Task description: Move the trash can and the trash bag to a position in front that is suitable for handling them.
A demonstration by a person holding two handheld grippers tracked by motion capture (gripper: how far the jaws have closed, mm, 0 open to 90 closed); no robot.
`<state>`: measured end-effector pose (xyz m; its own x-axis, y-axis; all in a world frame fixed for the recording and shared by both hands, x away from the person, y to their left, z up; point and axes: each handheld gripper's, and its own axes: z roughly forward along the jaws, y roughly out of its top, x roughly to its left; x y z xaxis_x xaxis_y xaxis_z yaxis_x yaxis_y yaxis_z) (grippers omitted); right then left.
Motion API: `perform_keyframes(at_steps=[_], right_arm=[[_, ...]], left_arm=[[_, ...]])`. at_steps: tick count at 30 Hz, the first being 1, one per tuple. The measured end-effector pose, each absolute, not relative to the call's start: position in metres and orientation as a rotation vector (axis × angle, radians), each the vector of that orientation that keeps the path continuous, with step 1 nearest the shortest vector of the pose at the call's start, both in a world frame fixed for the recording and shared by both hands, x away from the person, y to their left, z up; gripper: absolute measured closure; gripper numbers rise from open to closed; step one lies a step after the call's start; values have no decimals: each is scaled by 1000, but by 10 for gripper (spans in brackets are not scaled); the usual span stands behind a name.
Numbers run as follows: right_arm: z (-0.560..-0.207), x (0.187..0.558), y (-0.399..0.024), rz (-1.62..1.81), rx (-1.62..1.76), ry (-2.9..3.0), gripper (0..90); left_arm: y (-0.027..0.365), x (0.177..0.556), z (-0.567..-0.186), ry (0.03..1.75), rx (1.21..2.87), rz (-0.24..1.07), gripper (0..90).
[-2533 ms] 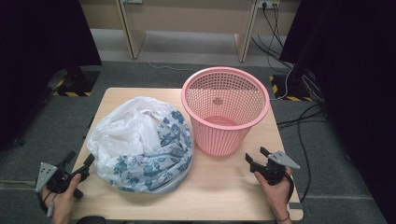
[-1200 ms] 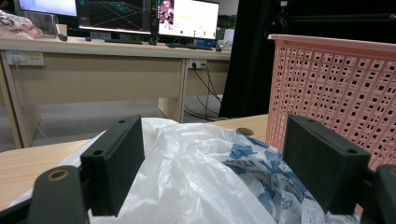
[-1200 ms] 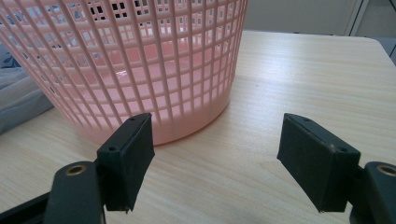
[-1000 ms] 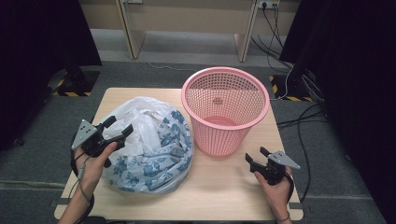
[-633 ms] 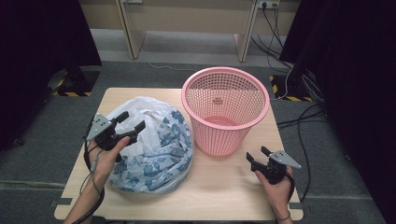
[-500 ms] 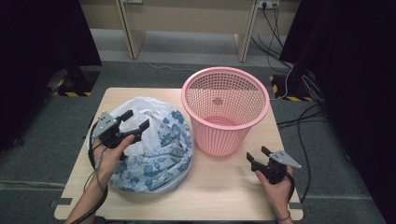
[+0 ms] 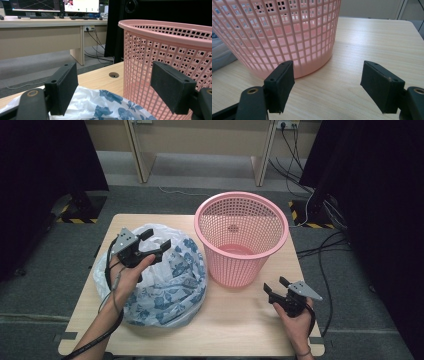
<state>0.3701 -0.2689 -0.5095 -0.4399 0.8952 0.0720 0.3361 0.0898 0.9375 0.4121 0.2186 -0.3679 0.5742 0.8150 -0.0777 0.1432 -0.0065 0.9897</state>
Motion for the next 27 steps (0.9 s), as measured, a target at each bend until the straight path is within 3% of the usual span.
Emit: perform_keyframes(at_steps=[27], right_arm=[[-509, 371, -271, 1355, 1218, 1825, 270]], left_arm=[[175, 469, -367, 898, 1583, 603, 226]])
